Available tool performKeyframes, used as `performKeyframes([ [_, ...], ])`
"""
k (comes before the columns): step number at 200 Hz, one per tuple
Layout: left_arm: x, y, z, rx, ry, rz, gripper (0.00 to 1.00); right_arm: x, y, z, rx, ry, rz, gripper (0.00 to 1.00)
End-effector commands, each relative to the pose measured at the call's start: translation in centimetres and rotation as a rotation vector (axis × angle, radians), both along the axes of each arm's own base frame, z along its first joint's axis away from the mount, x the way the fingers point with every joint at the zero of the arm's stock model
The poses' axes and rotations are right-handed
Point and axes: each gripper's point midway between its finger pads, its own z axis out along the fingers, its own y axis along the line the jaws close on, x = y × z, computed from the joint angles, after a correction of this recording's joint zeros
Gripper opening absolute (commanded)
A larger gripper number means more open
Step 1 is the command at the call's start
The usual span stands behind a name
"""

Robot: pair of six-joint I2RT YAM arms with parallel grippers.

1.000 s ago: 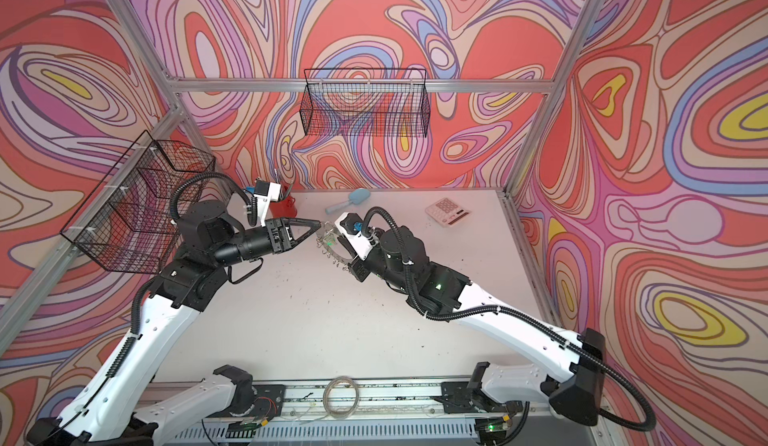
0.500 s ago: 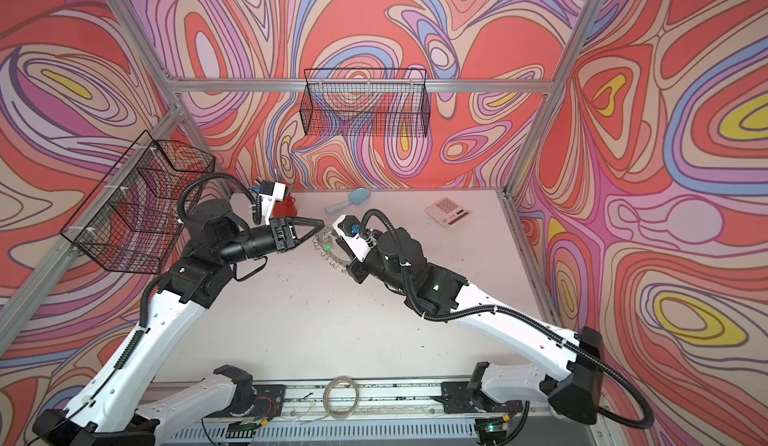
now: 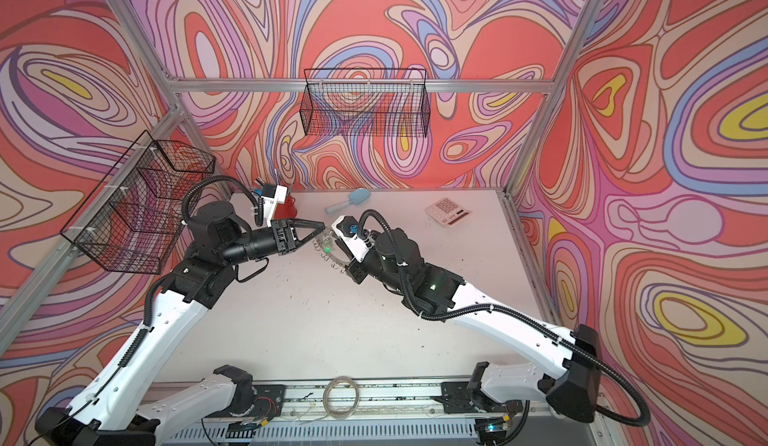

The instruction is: Put the keys on the keyring

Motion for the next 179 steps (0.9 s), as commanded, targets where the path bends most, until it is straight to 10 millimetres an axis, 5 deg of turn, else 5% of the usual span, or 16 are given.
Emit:
performKeyframes([
  [1, -0.7, 0.5, 0.3, 0.009, -0.026, 0.02, 0.37, -0.2, 0.3, 1.2, 0.042, -0.031, 0.01, 0.0],
  [179, -0.2, -0.1, 0.2, -0.009, -0.004, -0.014, 0.36, -0.6, 0.3, 1.4, 0.051, -0.028, 0.025, 0.0],
])
